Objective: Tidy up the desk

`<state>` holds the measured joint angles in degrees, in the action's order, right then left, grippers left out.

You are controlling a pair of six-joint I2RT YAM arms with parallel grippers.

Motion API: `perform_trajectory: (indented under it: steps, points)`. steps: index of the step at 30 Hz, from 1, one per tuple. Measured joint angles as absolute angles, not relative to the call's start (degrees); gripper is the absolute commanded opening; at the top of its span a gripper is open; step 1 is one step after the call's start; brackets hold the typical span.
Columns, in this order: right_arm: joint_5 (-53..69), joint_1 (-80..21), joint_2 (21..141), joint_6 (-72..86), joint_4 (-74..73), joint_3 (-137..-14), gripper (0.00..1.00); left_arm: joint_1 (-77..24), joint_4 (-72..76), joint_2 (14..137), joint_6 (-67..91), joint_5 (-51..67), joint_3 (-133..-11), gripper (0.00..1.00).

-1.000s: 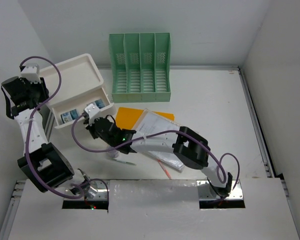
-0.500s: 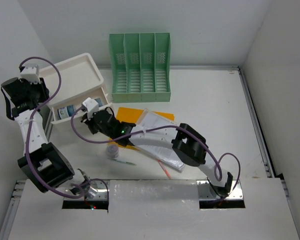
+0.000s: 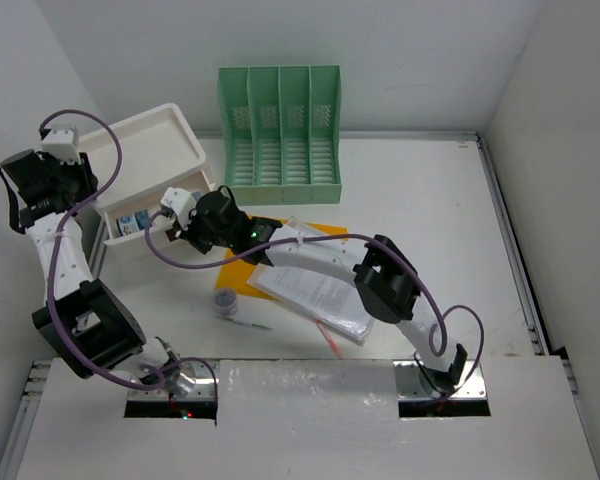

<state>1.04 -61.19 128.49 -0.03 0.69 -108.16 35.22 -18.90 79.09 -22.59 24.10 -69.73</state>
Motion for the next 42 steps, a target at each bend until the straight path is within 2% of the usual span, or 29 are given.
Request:
perform_trajectory:
  steps: [1,2,3,5,7,14,15,18,21,24,27,31,38,42]
  points:
    - [1.43,-60.93,128.31,-1.19,-0.01,-108.2,0.02,35.2,-19.18,79.33,-22.76,24.12,-70.08,0.0]
    - [2.02,-60.62,128.05,-2.68,-1.1,-108.18,0.14,35.2,-19.46,79.57,-23.0,24.23,-70.43,0.0]
    - [2.61,-60.29,127.66,-3.81,-2.15,-108.16,0.18,35.18,-19.79,79.7,-23.16,24.29,-70.67,0.0]
    - [3.68,-59.48,125.78,-7.09,-4.56,-106.83,0.22,35.2,-20.18,79.85,-23.51,24.36,-70.98,0.0]
    - [2.76,-58.57,122.56,-9.21,-5.67,-104.16,0.21,35.2,-20.16,79.88,-23.49,24.36,-71.0,0.0]
    - [0.93,-50.65,108.51,-1.5,0.4,-92.36,0.63,35.2,-19.97,80.2,-23.05,25.19,-71.16,0.0]
    - [0.47,-49.25,107.81,0.67,1.34,-92.07,0.64,35.2,-20.01,80.31,-23.11,25.5,-71.29,0.0]
    - [0.16,-46.28,107.35,5.67,2.94,-92.09,0.66,35.2,-20.23,80.55,-23.51,26.0,-71.57,0.0]
    - [0.27,-45.45,108.62,11.11,2.24,-94.08,0.61,35.2,-20.27,80.6,-23.55,26.0,-71.64,0.0]
    - [0.86,-45.52,112.73,15.25,0.47,-101.08,0.56,35.2,-20.27,80.6,-23.51,26.04,-71.64,0.0]
    - [1.93,-45.56,118.06,18.87,-1.13,-108.84,0.55,35.2,-20.27,80.6,-23.49,26.09,-71.64,0.0]
    - [3.2,-46.09,120.84,20.53,-3.7,-110.08,0.58,35.2,-20.29,80.6,-23.49,26.09,-71.66,0.0]
    - [6.9,-47.51,118.98,15.07,-3.05,-101.84,0.72,35.2,-21.12,81.38,-23.62,26.3,-72.75,0.0]
    - [14.59,-47.31,116.51,8.91,-3.46,-99.92,0.73,35.2,-21.54,82.21,-23.75,27.27,-73.67,0.0]
